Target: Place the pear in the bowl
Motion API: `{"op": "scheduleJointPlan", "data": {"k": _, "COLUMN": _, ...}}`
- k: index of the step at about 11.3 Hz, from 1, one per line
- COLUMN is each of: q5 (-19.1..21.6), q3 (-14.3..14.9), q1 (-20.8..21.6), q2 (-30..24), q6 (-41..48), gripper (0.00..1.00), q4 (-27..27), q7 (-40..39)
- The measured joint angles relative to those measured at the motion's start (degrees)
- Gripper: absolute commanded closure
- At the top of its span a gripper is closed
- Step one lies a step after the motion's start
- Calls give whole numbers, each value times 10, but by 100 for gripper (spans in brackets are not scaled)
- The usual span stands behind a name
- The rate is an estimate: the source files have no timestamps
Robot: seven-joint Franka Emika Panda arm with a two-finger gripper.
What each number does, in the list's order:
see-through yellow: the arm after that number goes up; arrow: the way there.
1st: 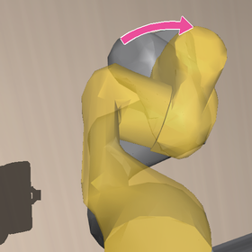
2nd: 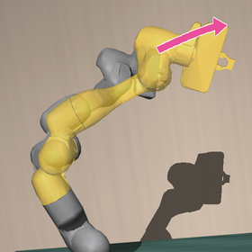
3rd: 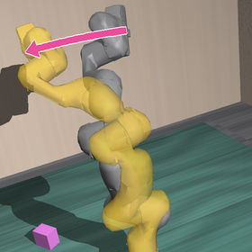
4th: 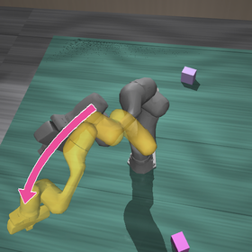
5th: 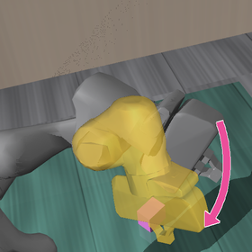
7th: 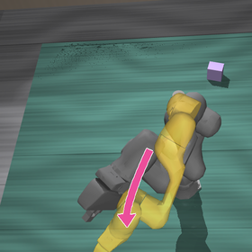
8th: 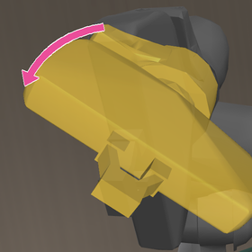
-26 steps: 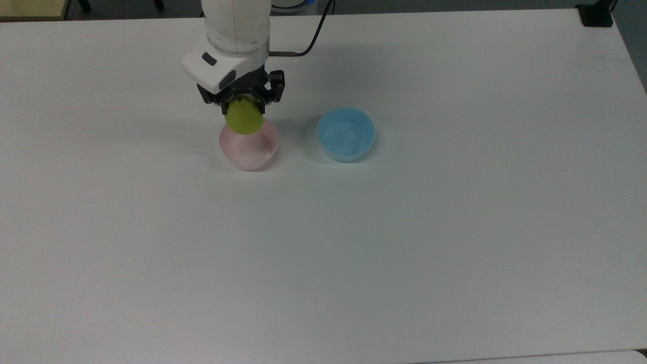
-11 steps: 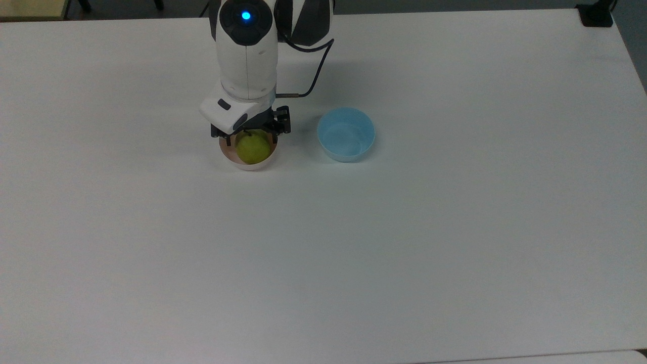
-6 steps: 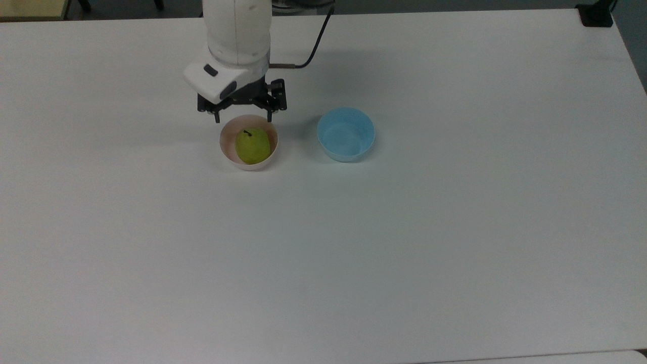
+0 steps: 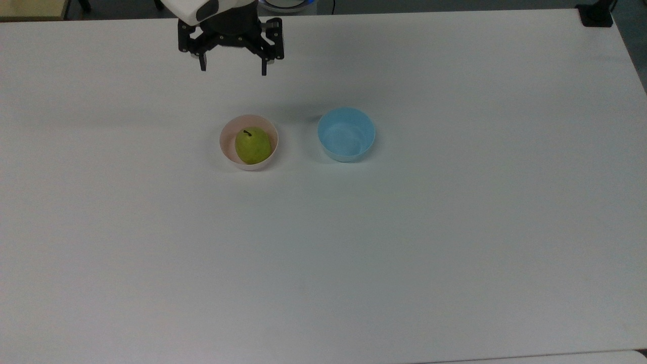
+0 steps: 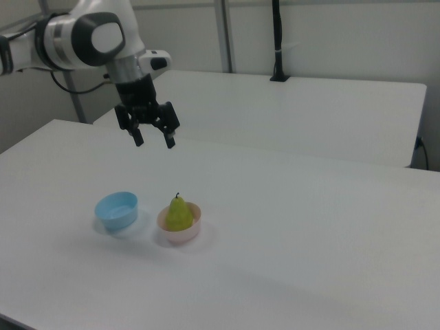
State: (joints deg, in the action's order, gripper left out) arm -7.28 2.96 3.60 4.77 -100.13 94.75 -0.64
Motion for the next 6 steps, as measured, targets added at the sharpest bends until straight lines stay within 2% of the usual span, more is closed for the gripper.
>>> {"op": "scheduleJointPlan", "data": {"k": 2, "q5": 0, "q3": 0, "q1": 10, "q2": -16, "q6": 25, "gripper": 0, "q4": -9, "q7": 4}}
{"op": "scheduleJointPlan", "data": {"k": 6, "q5": 40, "q3": 12, "q1": 3, "q2": -31, "q6": 28, "gripper": 0, "q4": -11, "q7": 7}}
